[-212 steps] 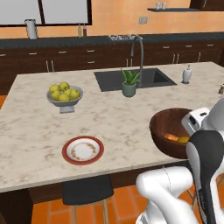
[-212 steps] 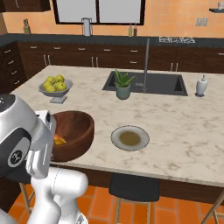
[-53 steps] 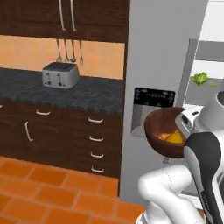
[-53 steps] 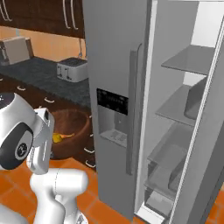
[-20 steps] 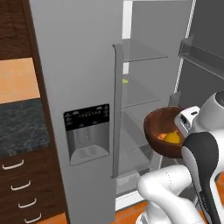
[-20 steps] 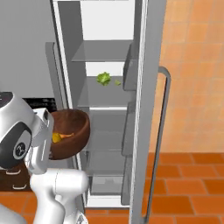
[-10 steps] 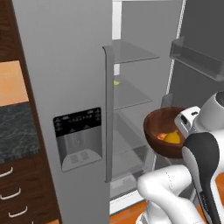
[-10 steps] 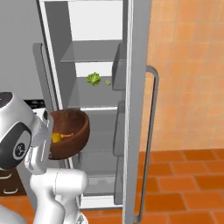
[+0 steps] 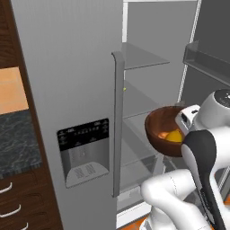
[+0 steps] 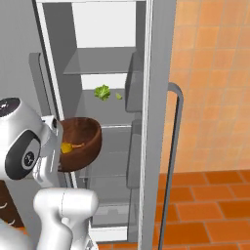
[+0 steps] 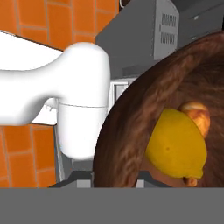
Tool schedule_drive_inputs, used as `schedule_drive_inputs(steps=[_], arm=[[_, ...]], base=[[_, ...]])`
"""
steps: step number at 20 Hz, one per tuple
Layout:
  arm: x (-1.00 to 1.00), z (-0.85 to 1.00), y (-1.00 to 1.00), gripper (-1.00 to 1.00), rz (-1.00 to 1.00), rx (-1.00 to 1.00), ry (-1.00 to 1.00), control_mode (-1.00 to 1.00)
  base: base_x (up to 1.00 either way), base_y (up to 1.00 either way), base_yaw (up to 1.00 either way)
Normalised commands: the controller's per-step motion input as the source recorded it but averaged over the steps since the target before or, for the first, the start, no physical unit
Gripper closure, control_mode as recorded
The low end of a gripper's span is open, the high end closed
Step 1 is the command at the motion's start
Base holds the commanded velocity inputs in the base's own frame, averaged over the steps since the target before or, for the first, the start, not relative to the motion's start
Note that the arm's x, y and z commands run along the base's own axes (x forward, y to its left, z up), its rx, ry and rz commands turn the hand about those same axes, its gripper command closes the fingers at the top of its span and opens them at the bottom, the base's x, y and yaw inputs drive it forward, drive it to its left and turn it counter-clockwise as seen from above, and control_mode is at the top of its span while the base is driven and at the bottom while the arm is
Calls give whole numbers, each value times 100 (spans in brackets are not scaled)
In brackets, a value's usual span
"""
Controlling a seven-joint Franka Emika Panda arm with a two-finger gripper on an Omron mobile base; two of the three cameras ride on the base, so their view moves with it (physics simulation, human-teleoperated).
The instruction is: Pick the chicken drumstick and lemon from their plates and place them in the bowl. Then put the bowl in the fridge.
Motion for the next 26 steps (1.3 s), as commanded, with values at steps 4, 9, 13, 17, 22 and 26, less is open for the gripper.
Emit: schedule_drive_inputs(steps=[4, 9, 13, 17, 22, 26], arm=[[48, 0, -1, 100, 1, 0, -17, -100], [46, 0, 0, 100, 0, 1, -35, -100], [100, 0, 0, 100, 0, 9, -28, -100], [70, -12, 0, 100, 3, 22, -14, -100], [56, -42, 10, 100, 3, 13, -10, -100], [54, -19, 6, 100, 0, 3, -3, -100]], base=[[0, 0, 0], [0, 0, 0], [0, 0, 0], [0, 0, 0], [0, 0, 0], [0, 0, 0]])
